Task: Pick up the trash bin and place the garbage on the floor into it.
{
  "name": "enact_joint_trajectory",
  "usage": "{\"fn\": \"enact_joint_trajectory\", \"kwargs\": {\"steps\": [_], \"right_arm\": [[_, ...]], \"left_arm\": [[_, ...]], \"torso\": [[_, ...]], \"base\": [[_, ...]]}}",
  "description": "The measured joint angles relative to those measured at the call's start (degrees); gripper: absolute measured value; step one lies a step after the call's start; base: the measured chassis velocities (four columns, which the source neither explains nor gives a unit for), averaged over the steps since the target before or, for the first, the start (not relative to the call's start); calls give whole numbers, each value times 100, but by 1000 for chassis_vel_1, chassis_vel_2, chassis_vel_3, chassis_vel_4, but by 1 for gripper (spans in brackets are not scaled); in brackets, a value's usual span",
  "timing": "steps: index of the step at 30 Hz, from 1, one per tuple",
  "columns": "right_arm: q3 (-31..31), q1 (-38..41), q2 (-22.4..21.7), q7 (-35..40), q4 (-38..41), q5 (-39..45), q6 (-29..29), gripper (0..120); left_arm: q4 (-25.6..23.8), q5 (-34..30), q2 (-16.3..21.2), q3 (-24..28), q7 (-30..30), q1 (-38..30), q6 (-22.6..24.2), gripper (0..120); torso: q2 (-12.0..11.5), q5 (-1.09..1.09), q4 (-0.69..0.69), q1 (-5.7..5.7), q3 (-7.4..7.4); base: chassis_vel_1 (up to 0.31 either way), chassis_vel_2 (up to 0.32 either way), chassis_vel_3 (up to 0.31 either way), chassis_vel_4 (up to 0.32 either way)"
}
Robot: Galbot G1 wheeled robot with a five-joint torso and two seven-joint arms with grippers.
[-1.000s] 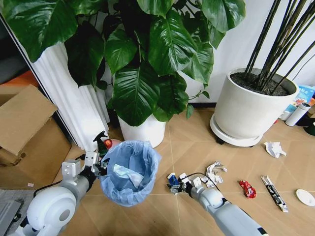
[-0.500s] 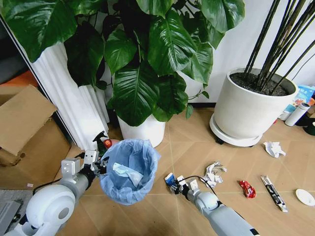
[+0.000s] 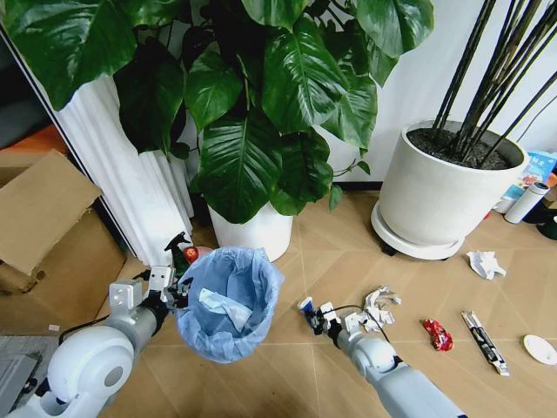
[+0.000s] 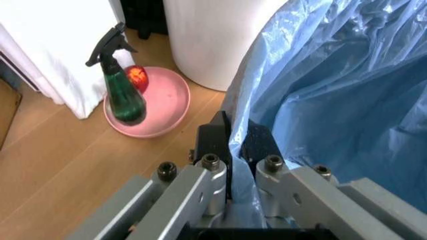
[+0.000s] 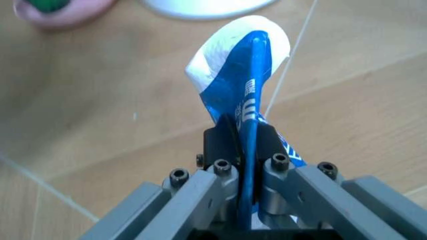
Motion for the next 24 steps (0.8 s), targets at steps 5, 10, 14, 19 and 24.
{"fn": "enact_joint_trajectory", "kwargs": {"steps": [5,10,14,19,24], "right_arm": [[325,-171,-205,96,688,194,-15,0],[611,-241,-560,125,1561,261,44,0],[727,-278,-750,129,2085,347,39,0],[883,-311,-977,157,2899,528,-33,0],[901,-308,-1220,178,3727,847,-187,0]], "left_arm": [[52,0,5,28,5,-18,0,0],[108,10,18,54,16,-23,0,0],[200,101,36,91,68,-20,0,0],[385,312,8,169,167,-92,0,0],[474,247,-7,286,176,-238,0,0]], "torso": [[0,0,0,0,0],[0,1,0,0,0],[0,0,0,0,0],[0,0,1,0,0],[0,0,0,0,0]], "base": [[0,0,0,0],[0,0,0,0],[0,0,0,0],[0,0,0,0],[0,0,0,0]]}}
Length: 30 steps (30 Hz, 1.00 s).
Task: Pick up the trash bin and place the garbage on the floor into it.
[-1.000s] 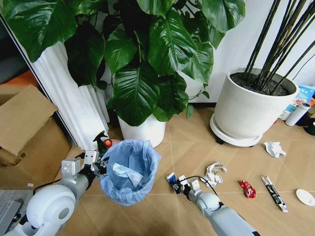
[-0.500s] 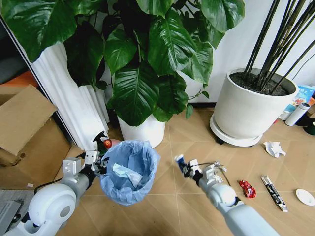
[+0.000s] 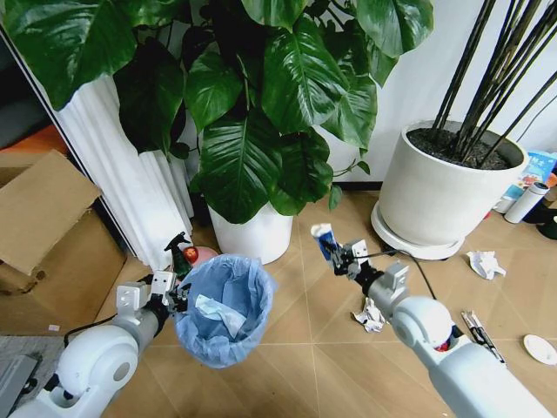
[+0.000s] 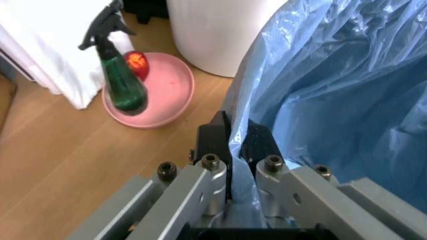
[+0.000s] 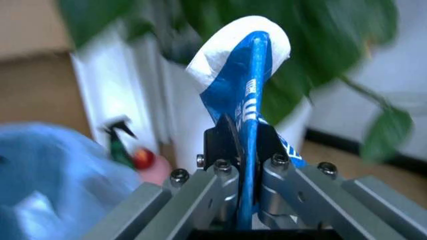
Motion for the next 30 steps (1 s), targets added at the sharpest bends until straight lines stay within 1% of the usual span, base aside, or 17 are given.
{"fn": "enact_joint_trajectory", "kwargs": {"steps": [1,2,4,5,7,8,11,12,15,22,23,24,25,28,29,30], "right_arm": [[-47,16,-60,10,206,79,-48,0],[-47,16,-60,10,206,79,-48,0],[-228,65,-153,49,547,236,-137,0],[-273,82,-168,56,599,268,-156,0],[-627,265,-229,130,836,475,-263,0],[-627,265,-229,130,836,475,-263,0],[-1171,587,-218,201,897,696,-380,0],[-1171,587,-218,201,897,696,-380,0],[-1602,806,-160,319,719,752,-403,0],[-1940,914,-145,430,517,753,-465,0],[-2001,936,-130,481,499,759,-496,1],[-2084,980,-100,566,480,782,-544,7],[-2084,980,-100,566,480,782,-544,7],[-2228,1109,-27,664,397,794,-569,20],[-2228,1109,-27,664,397,794,-569,20],[-2269,1169,-1,695,352,794,-569,25]], "left_arm": [[29,-22,-6,41,-5,-41,0,0],[29,-22,-6,41,-5,-41,0,0],[65,-48,-26,116,-9,-109,0,0],[66,-55,-30,128,-10,-119,0,0],[67,-135,-59,217,-23,-192,0,0],[67,-135,-59,217,-23,-192,0,0],[83,-218,-81,349,-4,-313,0,0],[83,-218,-81,349,-4,-313,0,0],[185,-292,-92,445,25,-474,0,0],[212,-332,-80,542,30,-609,0,0],[212,-335,-81,549,32,-615,0,0],[212,-343,-84,561,36,-617,0,0],[212,-343,-84,561,36,-617,0,0],[209,-349,-90,578,45,-619,0,0],[209,-349,-90,578,45,-619,0,0],[201,-349,-89,578,55,-619,0,0]], "torso": [[0,-1,0,0,0],[0,-1,0,0,0],[0,1,0,0,0],[0,0,0,0,0],[0,0,0,0,0],[0,0,0,0,0],[0,0,2,0,0],[0,0,2,0,0],[0,1,1,0,0],[0,1,0,0,0],[0,0,0,0,0],[0,0,0,0,0],[0,0,0,0,0],[0,0,1,0,0],[0,0,1,0,0],[0,0,1,0,0]], "base": [[0,0,0,0],[0,0,0,0],[0,0,0,0],[0,0,0,0],[0,0,0,0],[0,0,0,0],[0,0,0,0],[0,0,0,0],[0,0,0,0],[0,0,0,0],[0,0,0,0],[0,0,0,0],[0,0,0,0],[0,0,0,0],[0,0,0,0],[0,0,0,0]]}}
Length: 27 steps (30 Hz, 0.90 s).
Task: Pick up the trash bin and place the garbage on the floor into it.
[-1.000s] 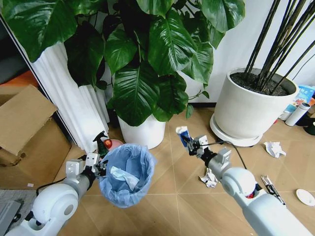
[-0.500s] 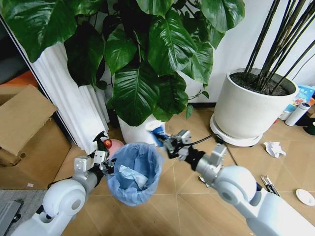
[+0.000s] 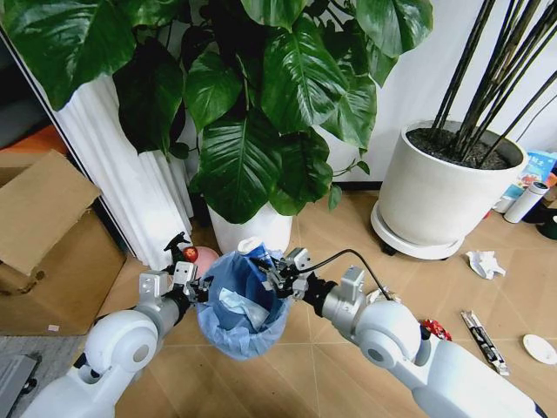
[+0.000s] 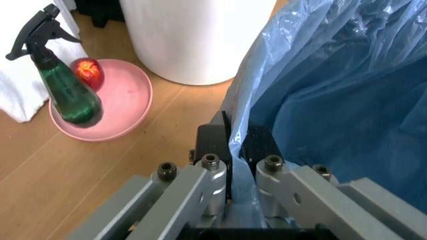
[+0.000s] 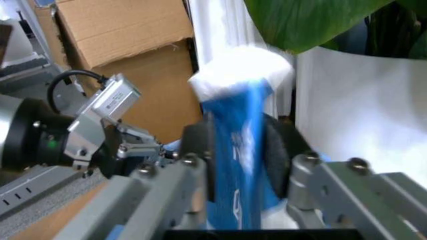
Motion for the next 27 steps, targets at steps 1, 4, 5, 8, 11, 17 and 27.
{"fn": "enact_joint_trajectory", "kwargs": {"steps": [1,4,5,8,11,17,27], "right_arm": [[-18,30,11,18,-18,1,0,29],[-79,114,50,62,-59,6,1,41],[-79,114,50,62,-59,6,1,41],[-134,173,90,89,-108,12,1,58],[-172,192,111,91,-129,12,1,67],[-302,247,187,93,-224,-7,1,90],[-214,245,254,208,-245,-36,25,100]], "left_arm": [[-4,0,6,-2,11,1,0,0],[-7,0,32,-28,41,3,0,0],[-7,0,32,-28,41,3,0,0],[-9,2,39,-43,62,4,0,0],[-10,2,49,-53,76,4,0,0],[-9,1,80,-82,105,-18,0,0],[12,4,109,-117,136,-12,0,0]], "torso": [[0,0,0,0,0],[0,0,0,0,0],[0,0,0,0,0],[0,0,0,0,0],[0,0,0,0,0],[0,0,0,0,0],[0,1,0,0,0]], "base": [[0,0,0,0],[0,0,0,0],[0,0,0,0],[0,0,0,0],[0,0,0,0],[0,0,0,0],[0,0,0,0]]}}
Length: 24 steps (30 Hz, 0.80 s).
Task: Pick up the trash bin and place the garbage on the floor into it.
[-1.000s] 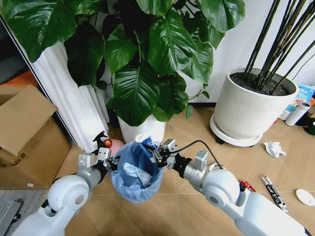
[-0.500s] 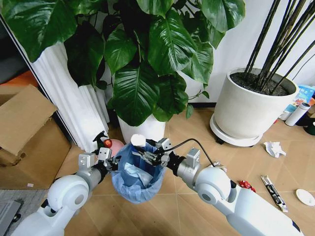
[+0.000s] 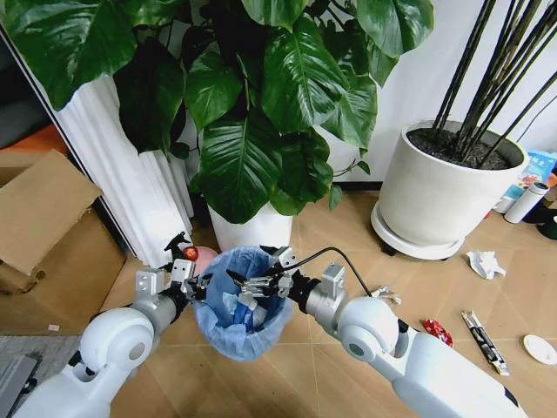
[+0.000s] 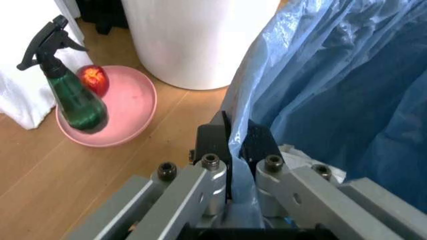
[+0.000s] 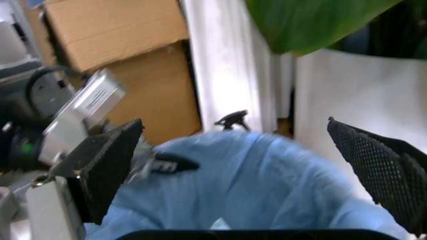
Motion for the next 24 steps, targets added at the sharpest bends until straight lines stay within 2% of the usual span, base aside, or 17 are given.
{"fn": "enact_joint_trajectory", "kwargs": {"steps": [4,6,7,10,11,14,16,19,24], "right_arm": [[390,-145,0,214,36,-121,42,100],[942,-444,-148,415,114,-124,25,100],[942,-444,-148,415,114,-124,25,100],[1752,-957,-335,621,117,-184,-38,100],[1752,-957,-335,621,117,-184,-38,100],[2512,-1573,-415,697,40,-196,-148,100],[2942,-2016,-414,684,-203,-220,-133,100],[3240,-2325,-363,652,-655,-230,-81,100],[3479,-2506,-233,590,-1377,-215,-89,100]], "left_arm": [[58,79,-24,-37,49,38,0,0],[116,144,-44,-67,104,77,0,0],[116,144,-44,-67,104,77,0,0],[126,175,-48,-112,150,95,0,0],[126,175,-48,-112,150,95,0,0],[126,192,-55,-126,158,99,0,0],[111,198,-75,-126,159,101,0,0],[82,209,-79,-126,162,110,0,0],[48,216,-62,-129,174,119,0,0]], "torso": [[0,0,0,0,0],[0,-1,0,0,0],[0,-1,0,0,0],[0,1,-1,0,0],[0,1,-1,0,0],[0,0,-1,0,-1],[0,1,-2,0,0],[0,1,-2,-1,-1],[0,1,0,-1,-1]], "base": [[0,0,0,0],[0,0,0,0],[0,0,0,0],[0,0,0,0],[0,0,0,0],[0,0,0,0],[0,0,0,0],[0,0,0,0],[0,0,0,0]]}}
